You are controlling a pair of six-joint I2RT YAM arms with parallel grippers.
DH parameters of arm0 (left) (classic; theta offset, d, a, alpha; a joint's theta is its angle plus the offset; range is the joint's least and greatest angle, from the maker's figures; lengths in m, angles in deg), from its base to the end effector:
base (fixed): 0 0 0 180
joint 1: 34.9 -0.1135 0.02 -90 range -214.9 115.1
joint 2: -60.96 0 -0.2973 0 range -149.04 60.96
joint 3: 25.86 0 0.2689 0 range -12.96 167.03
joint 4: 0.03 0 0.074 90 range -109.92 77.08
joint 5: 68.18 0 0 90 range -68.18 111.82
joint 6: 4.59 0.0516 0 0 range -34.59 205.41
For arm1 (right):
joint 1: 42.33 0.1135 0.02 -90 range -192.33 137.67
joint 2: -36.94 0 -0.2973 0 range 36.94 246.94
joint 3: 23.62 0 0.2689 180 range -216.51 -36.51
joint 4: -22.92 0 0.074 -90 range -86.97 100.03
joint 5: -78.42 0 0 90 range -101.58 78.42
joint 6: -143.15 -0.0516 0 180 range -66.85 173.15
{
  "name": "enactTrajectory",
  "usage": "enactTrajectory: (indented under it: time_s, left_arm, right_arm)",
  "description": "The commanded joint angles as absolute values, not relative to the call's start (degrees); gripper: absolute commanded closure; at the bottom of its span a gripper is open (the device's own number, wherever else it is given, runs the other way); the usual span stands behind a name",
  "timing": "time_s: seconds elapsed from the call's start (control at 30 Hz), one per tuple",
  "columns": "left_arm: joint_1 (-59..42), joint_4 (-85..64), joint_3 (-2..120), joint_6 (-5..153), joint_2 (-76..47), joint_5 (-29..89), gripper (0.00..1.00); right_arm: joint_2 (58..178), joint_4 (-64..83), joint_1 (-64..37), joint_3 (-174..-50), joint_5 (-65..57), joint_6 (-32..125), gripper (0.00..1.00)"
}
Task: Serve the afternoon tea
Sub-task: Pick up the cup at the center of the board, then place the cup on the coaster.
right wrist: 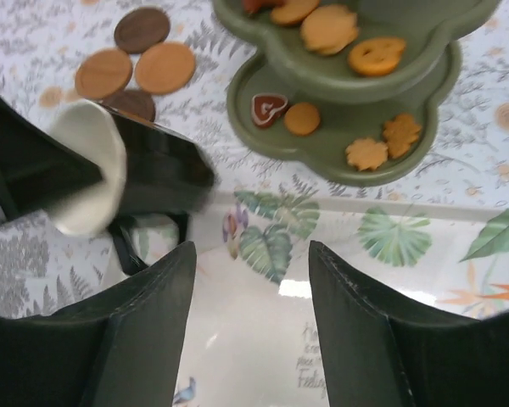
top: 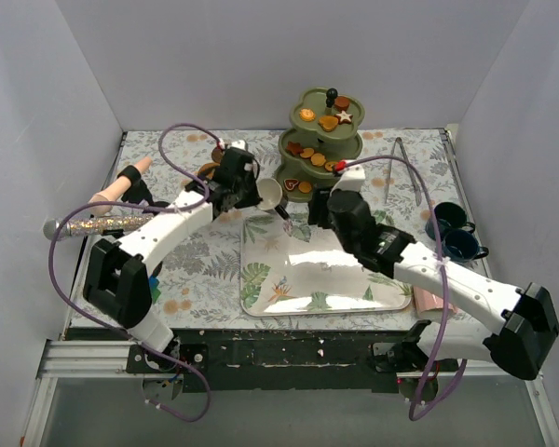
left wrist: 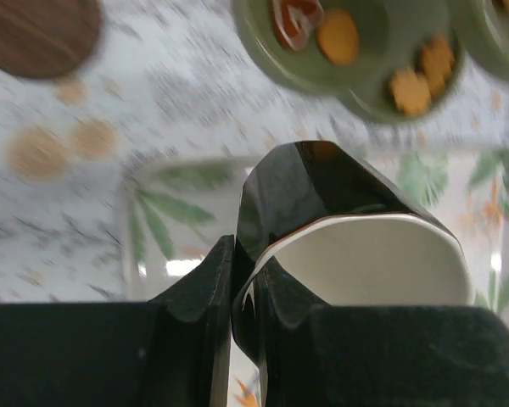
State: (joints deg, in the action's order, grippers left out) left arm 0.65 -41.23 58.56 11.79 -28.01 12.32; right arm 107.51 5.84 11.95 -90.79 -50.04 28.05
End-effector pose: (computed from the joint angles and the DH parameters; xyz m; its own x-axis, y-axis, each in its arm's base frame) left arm 0.3059 -0.2081 0.3000 -0.6246 -0.7167 -0.3102 -0.4238 0.6447 -0.6361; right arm 0.1993 0.2221 0.3379 -0.3104 0.1374 -0.9406 -0.1810 0.9629 0.2003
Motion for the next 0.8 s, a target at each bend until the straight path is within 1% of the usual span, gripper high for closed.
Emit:
enactTrajectory:
  time_s: [0.0,0.07,0.17,0.33,0.43,0.57,0.77]
  left_arm:
    - [-9.65,-43.76,70.77,20.80,-32.10,12.59,1.00]
    - [-13.17,-45.08,76.83,23.18,-36.67,15.13,1.00]
    - [-17.48,-48.15,86.40,26.08,-44.57,17.51,1.00]
    - [-21.79,-52.90,103.11,29.25,-56.97,18.92,1.00]
    - [-23.64,-53.87,109.97,30.48,-62.78,19.44,1.00]
    - [-25.84,-52.65,114.64,31.27,-67.27,19.71,1.00]
    - [-27.07,-48.87,115.35,31.71,-68.68,20.07,1.00]
  right_arm:
    - [102.52,8.18,3.83,-91.01,-38.94,30.73,0.36]
    - [101.28,9.23,1.98,-90.21,-36.11,31.96,0.34]
    - [100.66,9.41,0.83,-90.30,-33.12,34.33,0.33]
    - [101.54,8.10,0.30,-92.05,-29.87,37.41,0.33]
    - [102.42,6.87,0.21,-92.50,-27.14,38.29,0.33]
    - [103.03,5.90,0.12,-92.32,-25.03,38.65,0.34]
    - [104.88,5.11,0.12,-92.50,-21.87,37.59,0.35]
